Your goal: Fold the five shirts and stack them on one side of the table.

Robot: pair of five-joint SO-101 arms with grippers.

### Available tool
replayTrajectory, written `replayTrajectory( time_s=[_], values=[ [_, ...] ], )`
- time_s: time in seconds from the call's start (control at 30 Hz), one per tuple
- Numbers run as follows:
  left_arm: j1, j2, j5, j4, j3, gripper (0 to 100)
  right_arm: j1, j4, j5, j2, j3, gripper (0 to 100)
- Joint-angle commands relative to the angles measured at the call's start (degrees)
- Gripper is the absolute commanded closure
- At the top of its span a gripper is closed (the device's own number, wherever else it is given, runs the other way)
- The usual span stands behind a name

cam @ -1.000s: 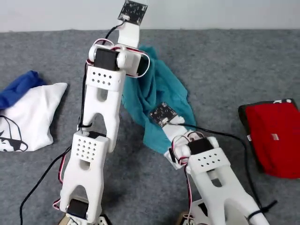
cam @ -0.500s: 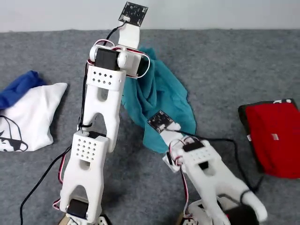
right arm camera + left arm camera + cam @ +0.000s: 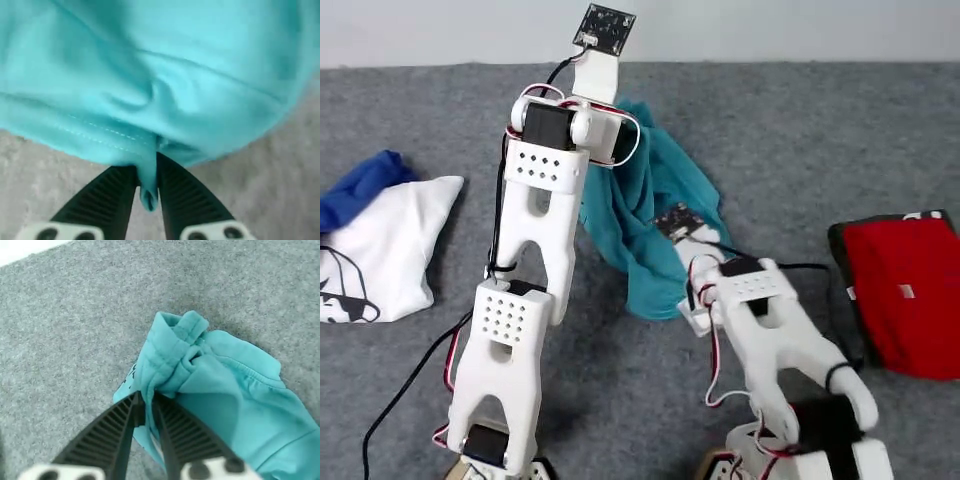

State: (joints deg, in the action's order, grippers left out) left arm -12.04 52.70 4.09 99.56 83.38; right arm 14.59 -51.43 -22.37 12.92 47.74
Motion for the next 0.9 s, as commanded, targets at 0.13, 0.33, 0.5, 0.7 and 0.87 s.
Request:
replayTrajectory(
  time_s=[0.13,0.33,0.5,0.7,0.87],
  values=[
    [1.9,-4.3,0.3,1.0,0.2,99,-3.6,-20.1,-4.6,25.1,-13.2,98.8],
    [3.7,-4.7,0.4,1.1,0.2,99,-9.6,-28.2,-6.0,42.2,-18.9,98.8],
    [2.1,-4.7,-0.2,1.2,-1.2,98,-10.2,-30.8,-2.8,50.2,-20.3,98.8],
    [-2.4,-4.7,-6.2,1.1,-19.2,88,-10.2,-32.1,-2.7,52.0,-19.9,98.8],
    [-2.5,-4.7,-6.5,1.1,-21.9,85,-10.2,-31.7,-2.7,52.1,-16.7,98.8]
  ],
)
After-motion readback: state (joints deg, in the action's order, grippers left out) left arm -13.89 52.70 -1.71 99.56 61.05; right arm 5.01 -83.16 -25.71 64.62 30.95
